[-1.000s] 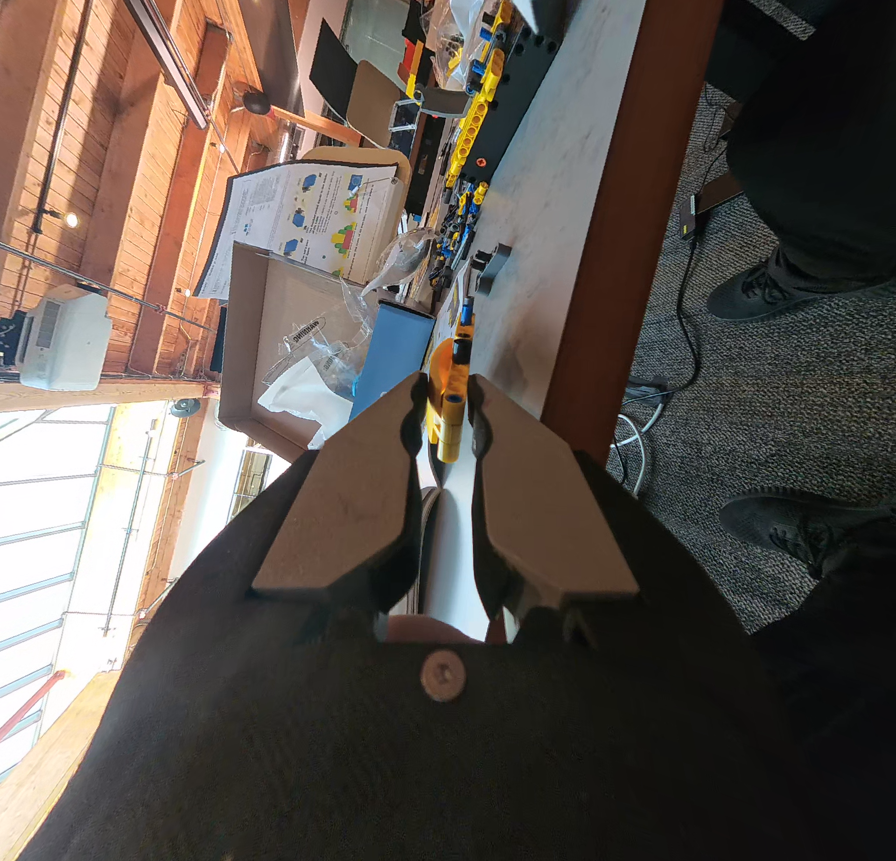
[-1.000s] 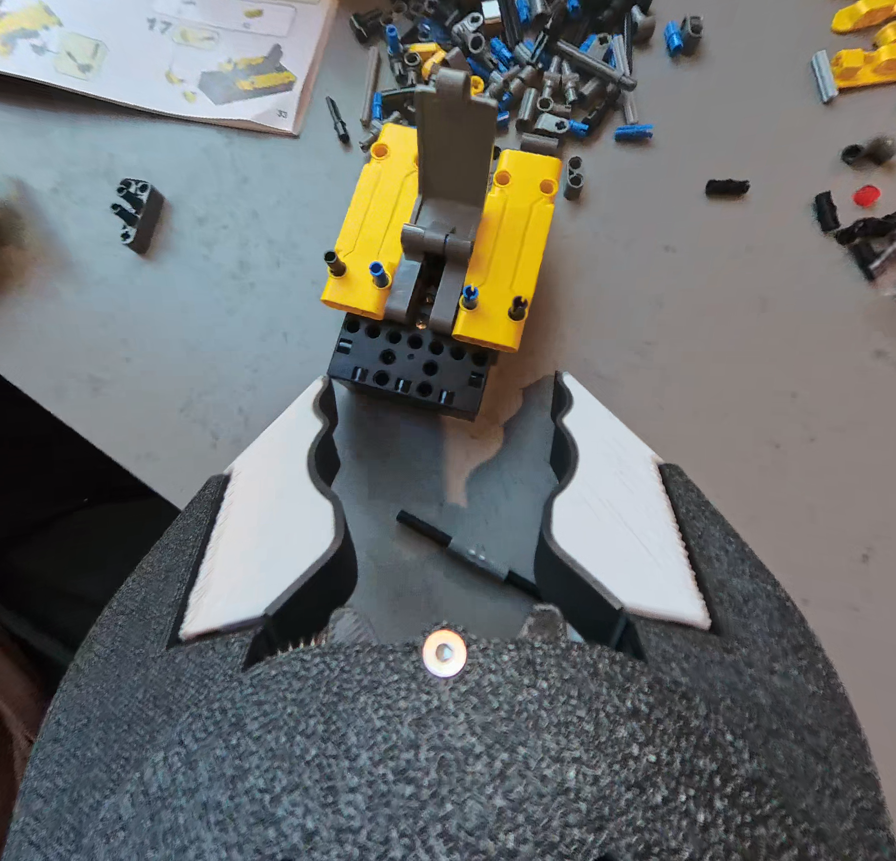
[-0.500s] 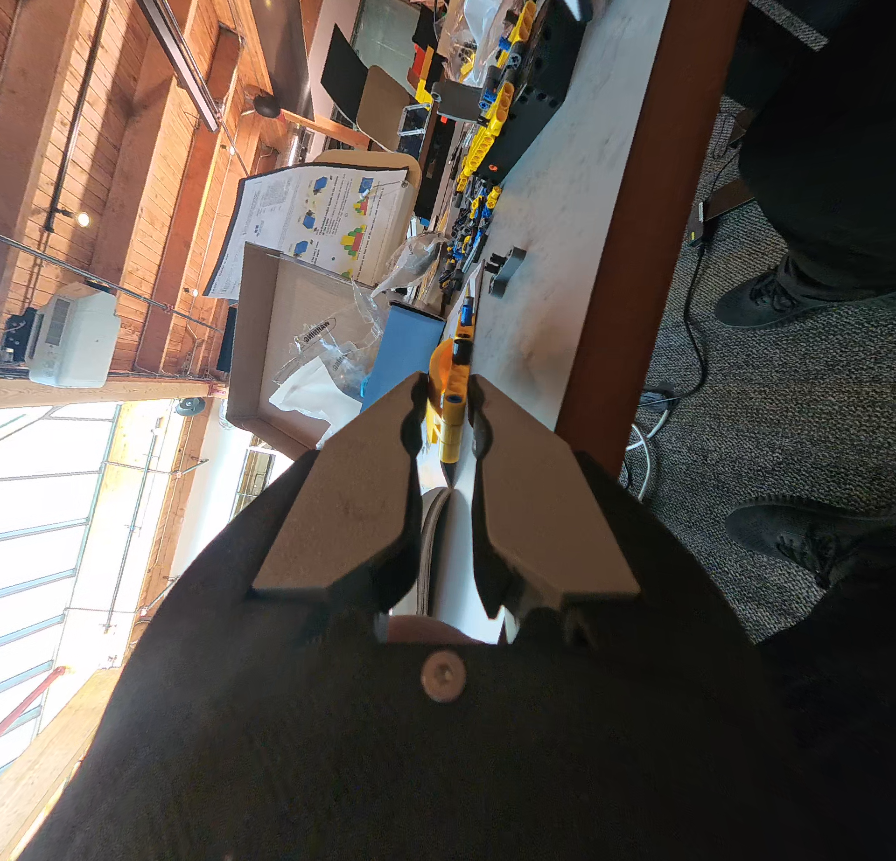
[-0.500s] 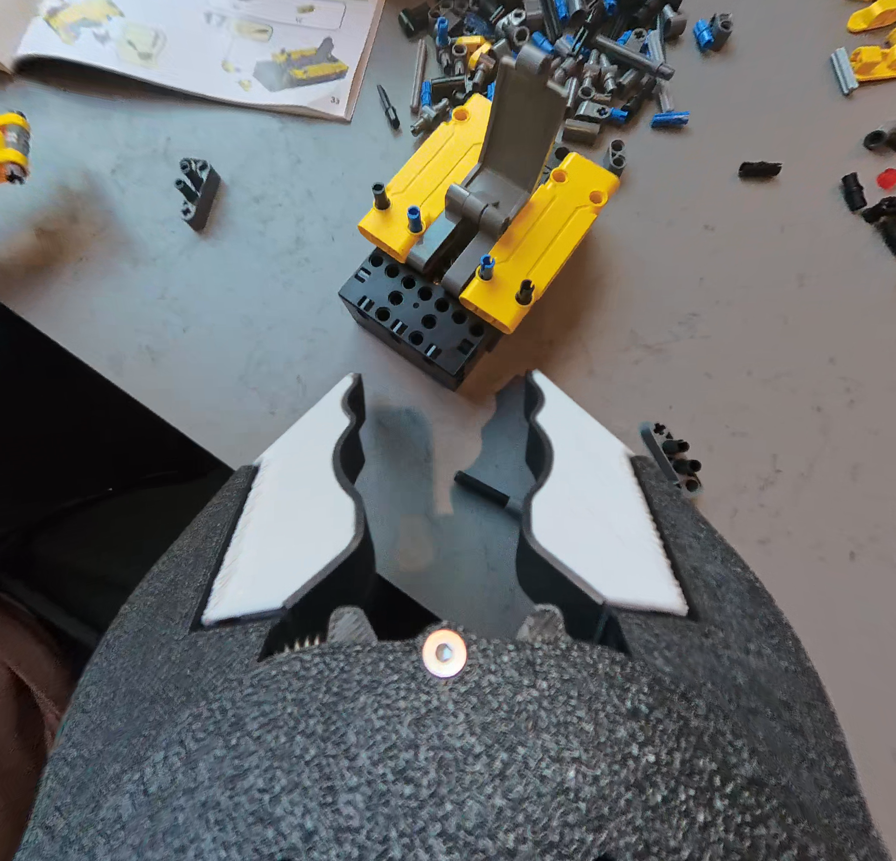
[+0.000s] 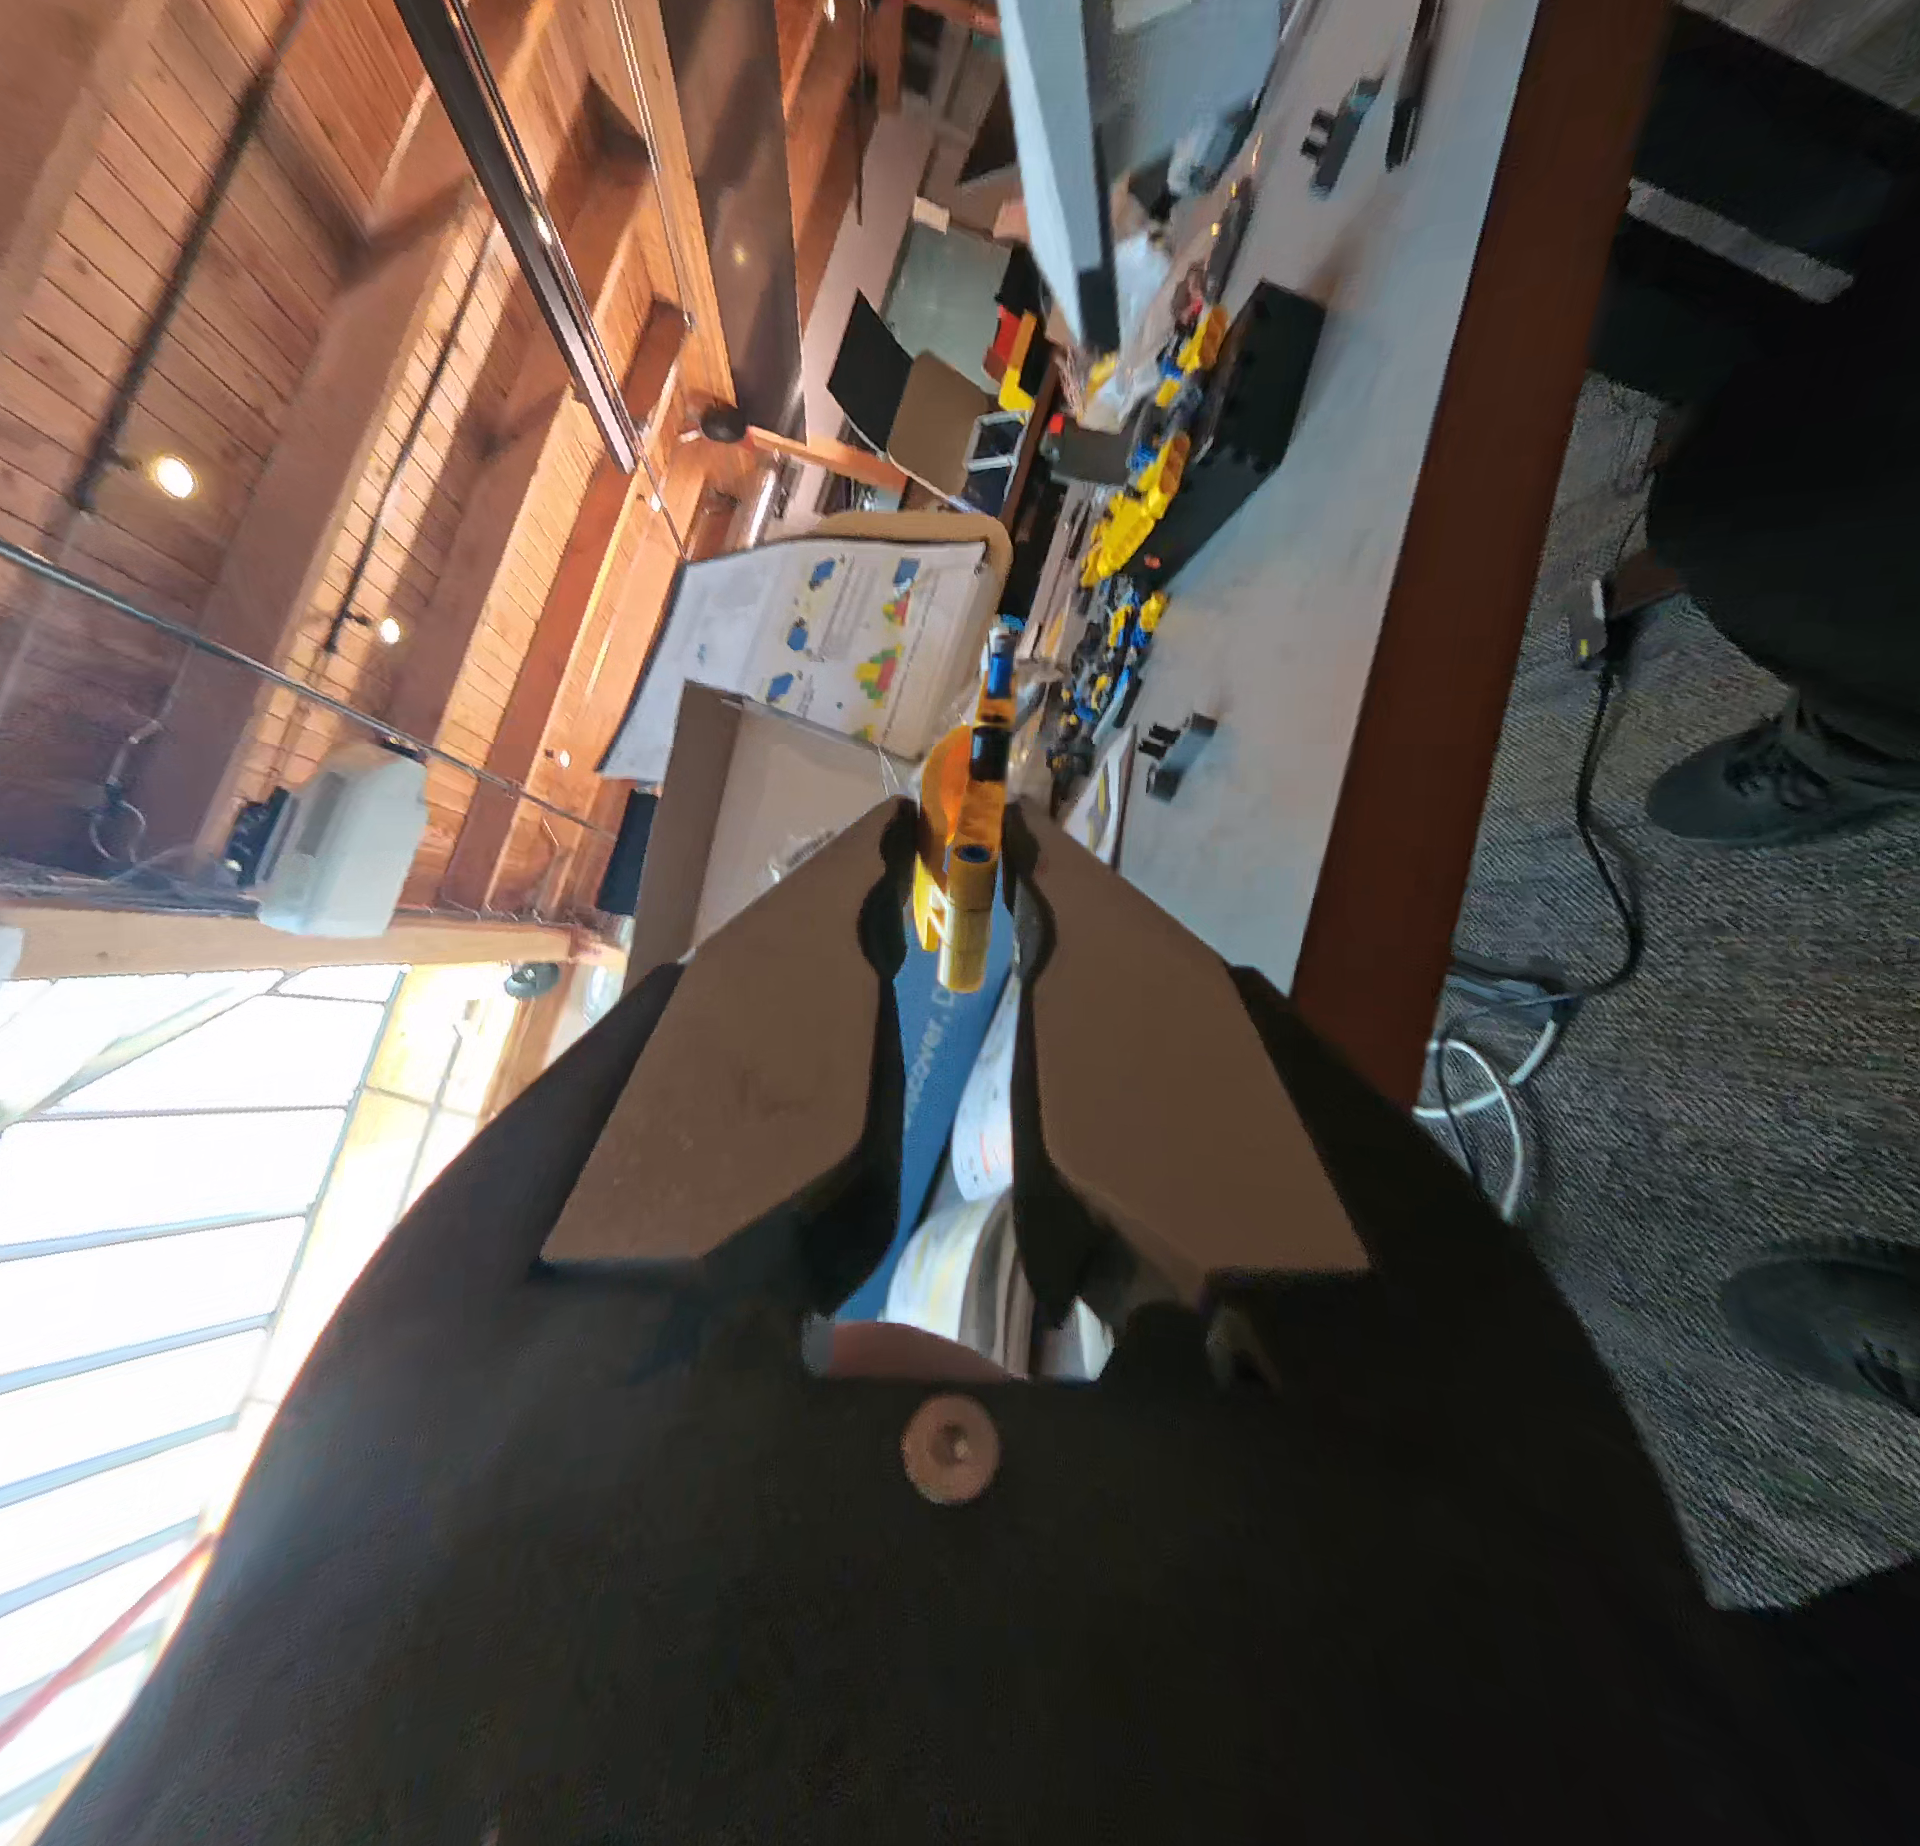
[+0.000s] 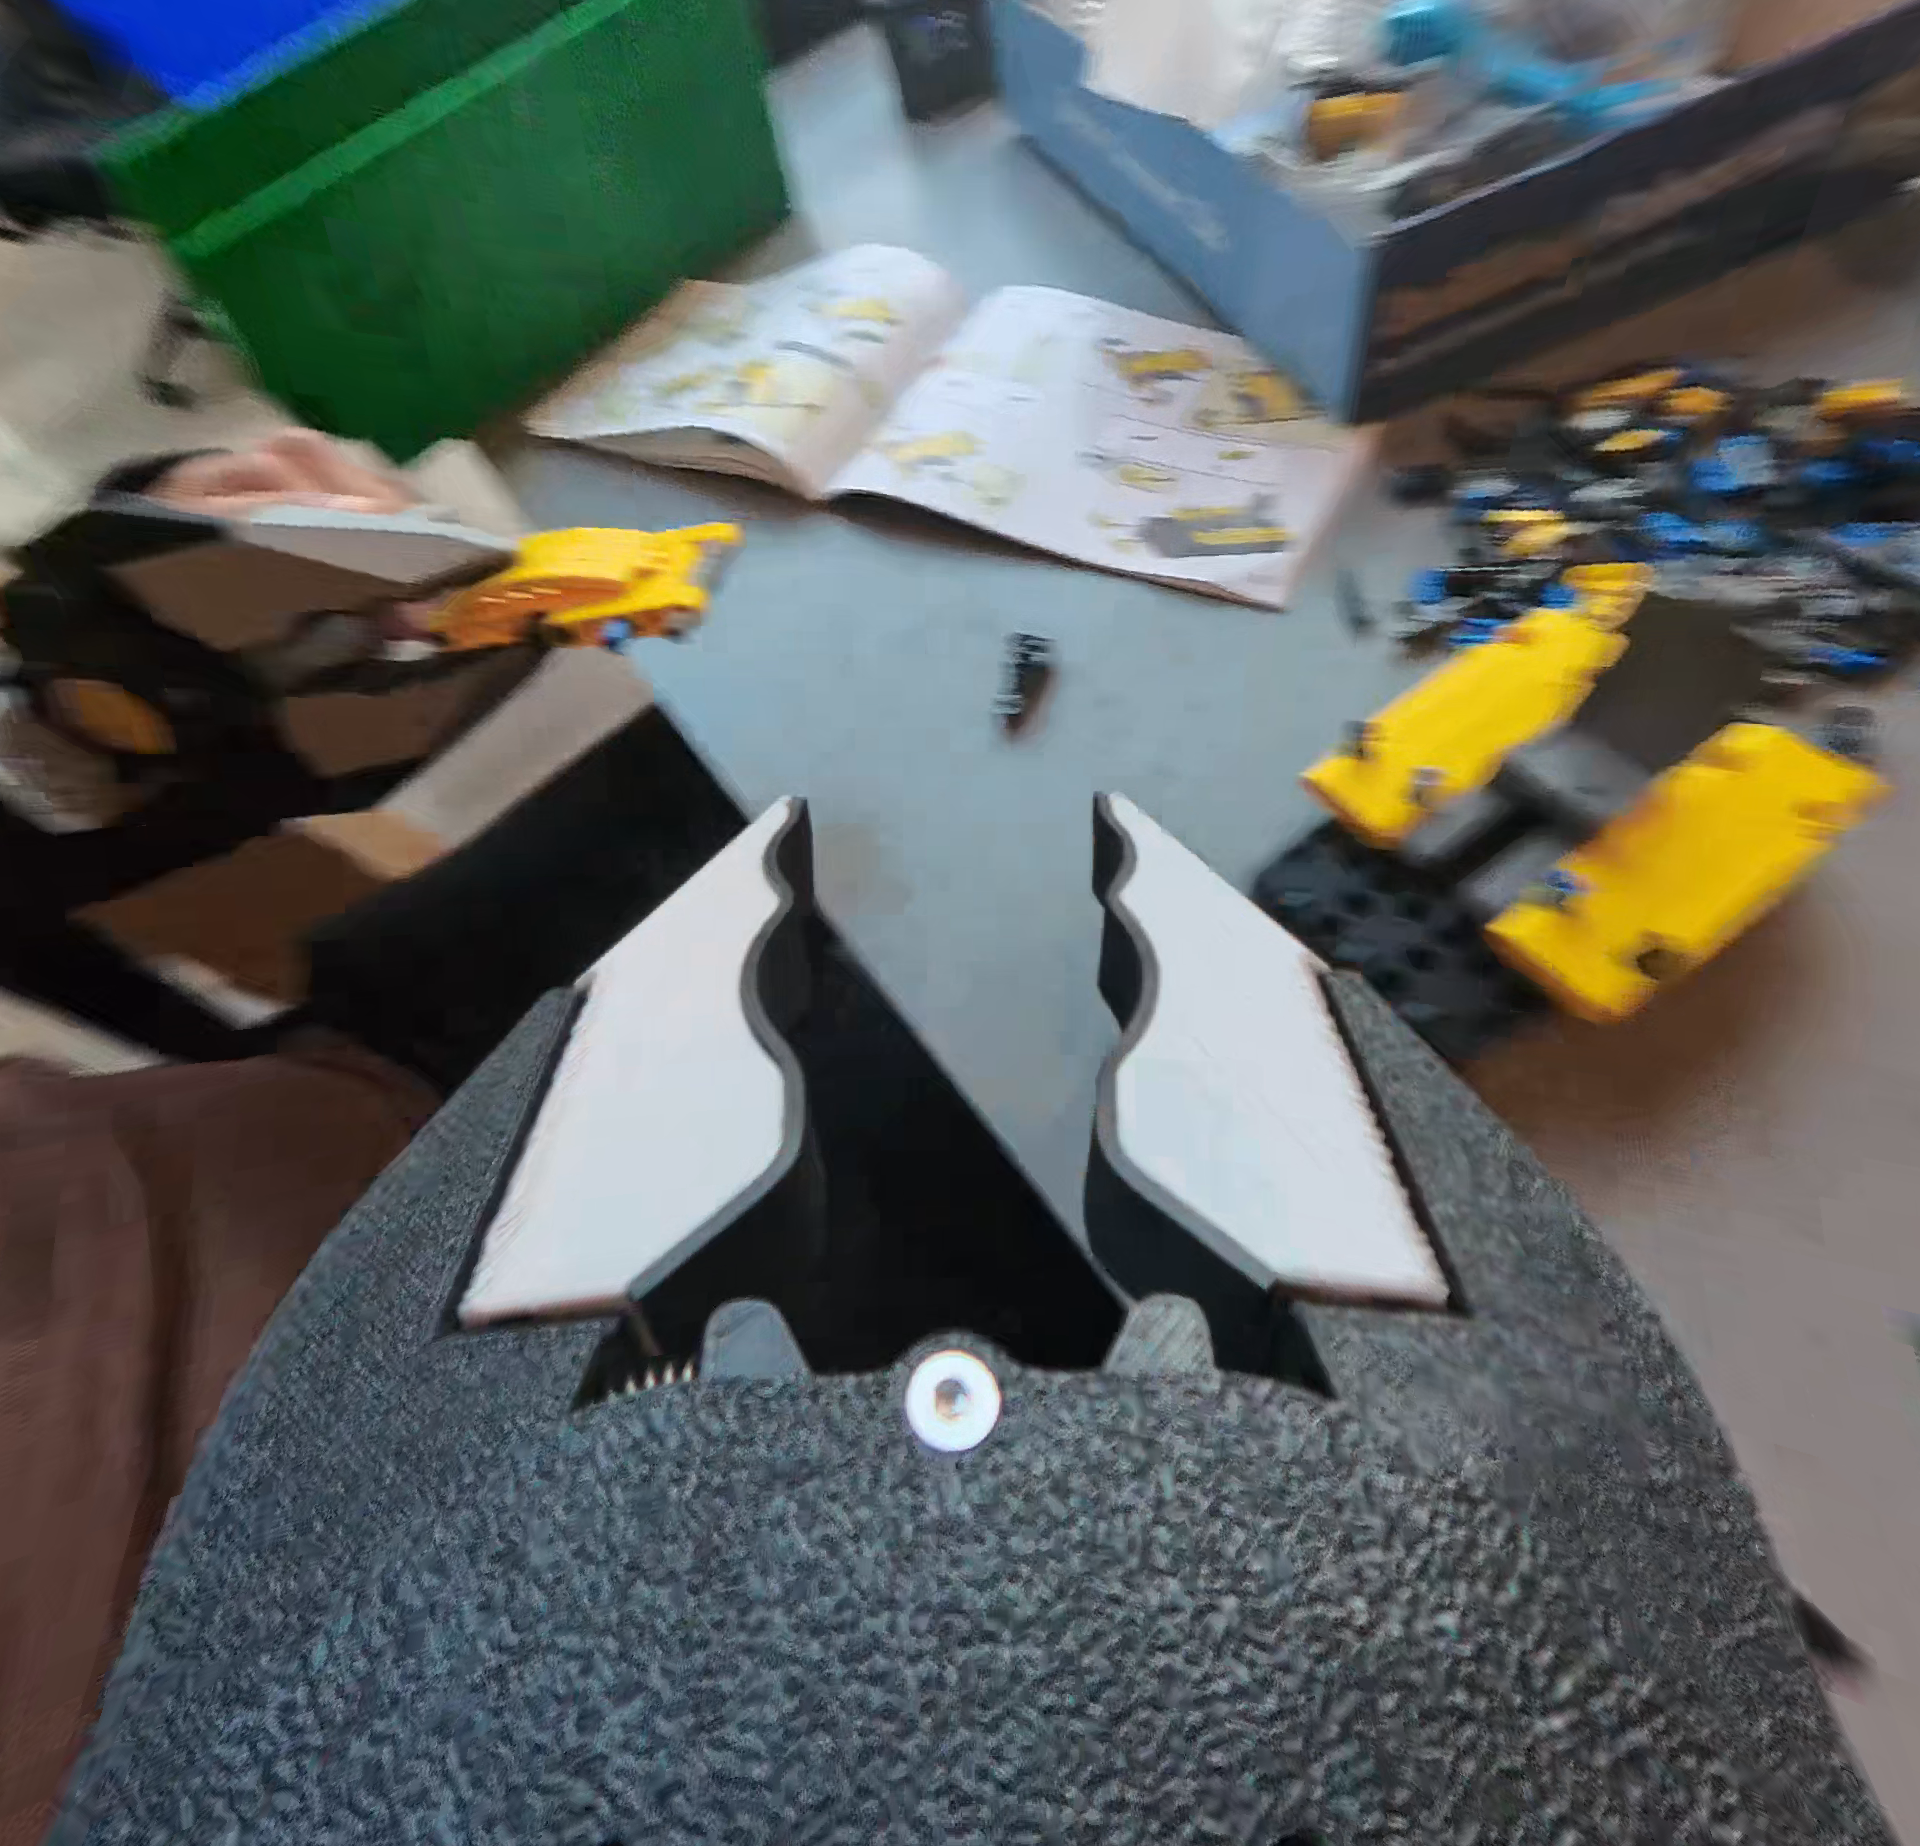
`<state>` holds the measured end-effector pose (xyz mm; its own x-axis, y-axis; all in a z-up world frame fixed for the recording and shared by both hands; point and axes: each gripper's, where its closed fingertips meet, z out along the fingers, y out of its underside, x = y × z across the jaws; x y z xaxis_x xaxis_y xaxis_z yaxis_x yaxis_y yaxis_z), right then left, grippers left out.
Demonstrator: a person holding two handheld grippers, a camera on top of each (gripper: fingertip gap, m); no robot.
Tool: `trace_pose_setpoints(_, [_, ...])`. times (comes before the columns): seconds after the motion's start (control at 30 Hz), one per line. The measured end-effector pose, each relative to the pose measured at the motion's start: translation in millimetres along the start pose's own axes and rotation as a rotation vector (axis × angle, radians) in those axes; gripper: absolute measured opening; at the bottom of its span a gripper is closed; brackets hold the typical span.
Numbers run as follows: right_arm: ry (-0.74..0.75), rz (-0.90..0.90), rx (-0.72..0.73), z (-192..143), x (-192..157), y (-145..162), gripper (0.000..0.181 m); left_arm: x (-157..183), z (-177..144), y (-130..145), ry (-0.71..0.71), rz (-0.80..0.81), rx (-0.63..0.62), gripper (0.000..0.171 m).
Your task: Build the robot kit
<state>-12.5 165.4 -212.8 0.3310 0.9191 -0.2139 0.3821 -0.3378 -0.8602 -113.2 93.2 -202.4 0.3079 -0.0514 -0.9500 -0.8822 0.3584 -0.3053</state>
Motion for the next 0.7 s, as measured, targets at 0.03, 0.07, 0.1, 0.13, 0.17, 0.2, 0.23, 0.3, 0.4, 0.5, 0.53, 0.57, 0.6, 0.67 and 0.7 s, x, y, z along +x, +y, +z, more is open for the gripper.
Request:
trace_pose_setpoints(0.03, [-0.151, 0.055, -0.001, 3.9, -24.3, 1.4, 0.056, -1.7, -2.1, -9.9, -0.01, 0.019, 0.031, 0.012])
trace_pose_setpoints(0.07, [-0.276, 0.133, -0.009, 6.5, -42.3, 2.8, 0.065, -2.8, -4.4, -20.0, -0.019, 0.038, 0.061, 0.012])
trace_pose_setpoints(0.1, [-0.387, 0.214, -0.018, 8.1, -56.3, 3.9, 0.071, -3.7, -7.1, -30.2, -0.03, 0.055, 0.091, 0.012])
trace_pose_setpoints(0.13, [-0.504, 0.281, -0.023, 7.4, -70.2, 3.7, 0.07, -4.6, -9.9, -40.7, -0.043, 0.075, 0.122, 0.014])
trace_pose_setpoints(0.17, [-0.604, 0.335, -0.023, 5.4, -81.5, 2.4, 0.068, -4.5, -12.8, -50.7, -0.051, 0.097, 0.151, 0.014])
trace_pose_setpoints(0.2, [-0.672, 0.38, -0.023, 4.2, -88.8, 1.0, 0.067, -3.4, -15.4, -60.0, -0.056, 0.123, 0.175, 0.012])
trace_pose_setpoints(0.23, [-0.735, 0.415, -0.027, 2.3, -96.3, -0.2, 0.065, -1.4, -17.7, -68.8, -0.059, 0.153, 0.198, 0.012])
trace_pose_setpoints(0.3, [-0.884, 0.461, -0.043, -6.5, -114.5, -1.7, 0.044, 6.5, -20.9, -83.6, -0.051, 0.213, 0.238, 0.012])
trace_pose_setpoints(0.4, [-0.898, 0.462, -0.115, -2.9, -122.6, 13.0, 0.025, 17.2, -22.2, -94.3, -0.032, 0.242, 0.268, 0.013])
trace_pose_setpoints(0.5, [-0.881, 0.471, -0.104, -3.4, -116.3, 12.4, 0.02, 18.8, -18.1, -87.3, -0.026, 0.208, 0.248, 0.014])
trace_pose_setpoints(0.53, [-0.878, 0.475, -0.087, -3.9, -114.6, 9.4, 0.018, 18.1, -16.1, -83.5, -0.028, 0.188, 0.233, 0.015])
trace_pose_setpoints(0.57, [-0.87, 0.479, -0.072, -3.6, -112.6, 7.1, 0.017, 16.9, -14.5, -80.2, -0.031, 0.156, 0.225, 0.017])
trace_pose_setpoints(0.6, [-0.854, 0.48, -0.059, -2.2, -110.1, 5.9, 0.016, 16.6, -12.5, -76.3, -0.027, 0.129, 0.214, 0.017])
trace_pose_setpoints(0.67, [-0.842, 0.489, -0.023, -1.9, -105.5, 2.7, 0.015, 13.9, -9.7, -69.0, -0.037, 0.097, 0.186, 0.018])
trace_pose_setpoints(0.7, [-0.832, 0.498, 0.003, -2.4, -101.1, -0.1, 0.014, 12.0, -8.3, -65.9, -0.039, 0.063, 0.172, 0.018])
